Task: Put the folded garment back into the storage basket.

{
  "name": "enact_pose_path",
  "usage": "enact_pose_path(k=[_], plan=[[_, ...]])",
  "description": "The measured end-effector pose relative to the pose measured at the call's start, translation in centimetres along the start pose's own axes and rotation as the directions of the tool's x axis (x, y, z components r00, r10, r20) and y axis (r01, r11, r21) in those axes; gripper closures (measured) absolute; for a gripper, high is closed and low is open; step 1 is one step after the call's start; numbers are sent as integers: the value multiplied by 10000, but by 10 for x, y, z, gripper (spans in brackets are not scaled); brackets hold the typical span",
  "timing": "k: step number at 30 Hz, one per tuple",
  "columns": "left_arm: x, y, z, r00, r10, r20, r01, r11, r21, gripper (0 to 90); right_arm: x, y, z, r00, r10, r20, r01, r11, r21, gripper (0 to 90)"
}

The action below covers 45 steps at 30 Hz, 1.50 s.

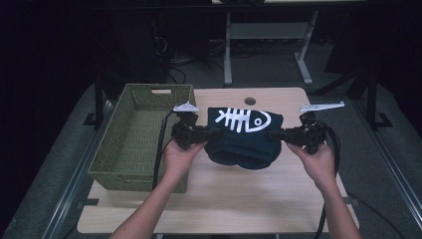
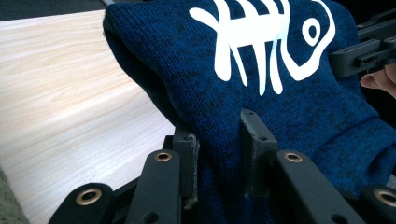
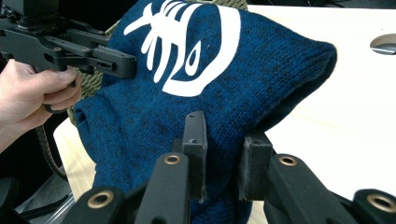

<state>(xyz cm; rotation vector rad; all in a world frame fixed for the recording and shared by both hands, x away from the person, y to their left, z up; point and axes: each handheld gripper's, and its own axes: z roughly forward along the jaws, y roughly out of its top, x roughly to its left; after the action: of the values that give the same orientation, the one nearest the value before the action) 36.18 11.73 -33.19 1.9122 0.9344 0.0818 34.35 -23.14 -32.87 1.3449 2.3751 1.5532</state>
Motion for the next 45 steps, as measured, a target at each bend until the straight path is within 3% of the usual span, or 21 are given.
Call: enact_pose_path(k=[22,45], plan=[[20,2,-37,9991,-235,-358,225,9993,-288,709,24,27,26,9988,-341,-349,343,9994,59,759],[42,-2,-69,9956,-507,-788,470,9977,-482,707,40,46,59,9952,-334,-921,341,9994,62,755]])
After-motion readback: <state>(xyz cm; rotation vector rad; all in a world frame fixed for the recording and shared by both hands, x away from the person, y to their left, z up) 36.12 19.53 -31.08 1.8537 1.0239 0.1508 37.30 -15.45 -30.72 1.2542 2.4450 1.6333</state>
